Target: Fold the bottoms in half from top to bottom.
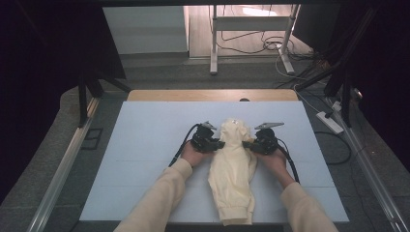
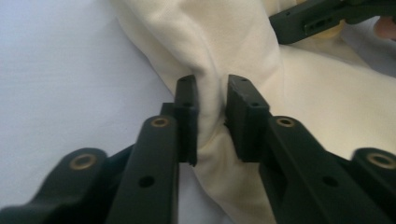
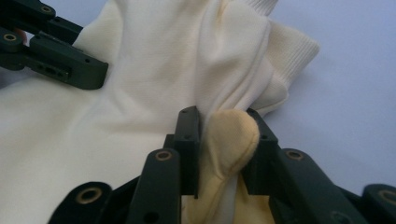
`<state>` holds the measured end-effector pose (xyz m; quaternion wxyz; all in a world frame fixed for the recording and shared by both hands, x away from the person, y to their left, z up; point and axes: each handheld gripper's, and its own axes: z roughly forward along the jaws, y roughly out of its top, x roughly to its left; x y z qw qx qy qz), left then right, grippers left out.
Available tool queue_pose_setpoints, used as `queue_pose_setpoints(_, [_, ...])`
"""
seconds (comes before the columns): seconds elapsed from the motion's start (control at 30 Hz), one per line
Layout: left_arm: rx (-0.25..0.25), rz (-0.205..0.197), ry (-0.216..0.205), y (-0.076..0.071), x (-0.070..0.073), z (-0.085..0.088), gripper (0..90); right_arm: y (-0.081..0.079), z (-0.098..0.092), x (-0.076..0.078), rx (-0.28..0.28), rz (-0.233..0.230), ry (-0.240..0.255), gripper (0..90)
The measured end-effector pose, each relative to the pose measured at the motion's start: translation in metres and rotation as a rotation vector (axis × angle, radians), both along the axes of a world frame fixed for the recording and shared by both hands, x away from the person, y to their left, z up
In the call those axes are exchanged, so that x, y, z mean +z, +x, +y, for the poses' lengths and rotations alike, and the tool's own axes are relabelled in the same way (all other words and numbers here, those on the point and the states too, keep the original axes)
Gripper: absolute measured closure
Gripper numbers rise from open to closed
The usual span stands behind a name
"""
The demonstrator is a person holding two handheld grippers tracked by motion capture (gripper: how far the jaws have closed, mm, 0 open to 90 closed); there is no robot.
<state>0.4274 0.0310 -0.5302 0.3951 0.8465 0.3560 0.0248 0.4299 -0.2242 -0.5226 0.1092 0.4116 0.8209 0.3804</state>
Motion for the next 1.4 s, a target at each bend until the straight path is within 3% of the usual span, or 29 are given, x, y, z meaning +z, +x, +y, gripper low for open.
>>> queue_pose_setpoints(0.37, [-0.016, -0.025, -0.021, -0.005, 0.009, 0.007, 80.1, -0.004, 0.003, 0.008, 0.030, -0.057, -0.013, 76.1])
queue_pose_setpoints(0.87, [-0.018, -0.062, -0.072, -0.013, 0.025, 0.027, 81.1, -0.010, 0.012, 0.024, 0.057, -0.127, 0.038, 76.6])
queue_pose_setpoints(1.4, [0.013, -0.113, -0.085, -0.015, 0.046, 0.050, 81.6, 0.000, 0.031, 0.043, 0.083, -0.192, 0.096, 77.2])
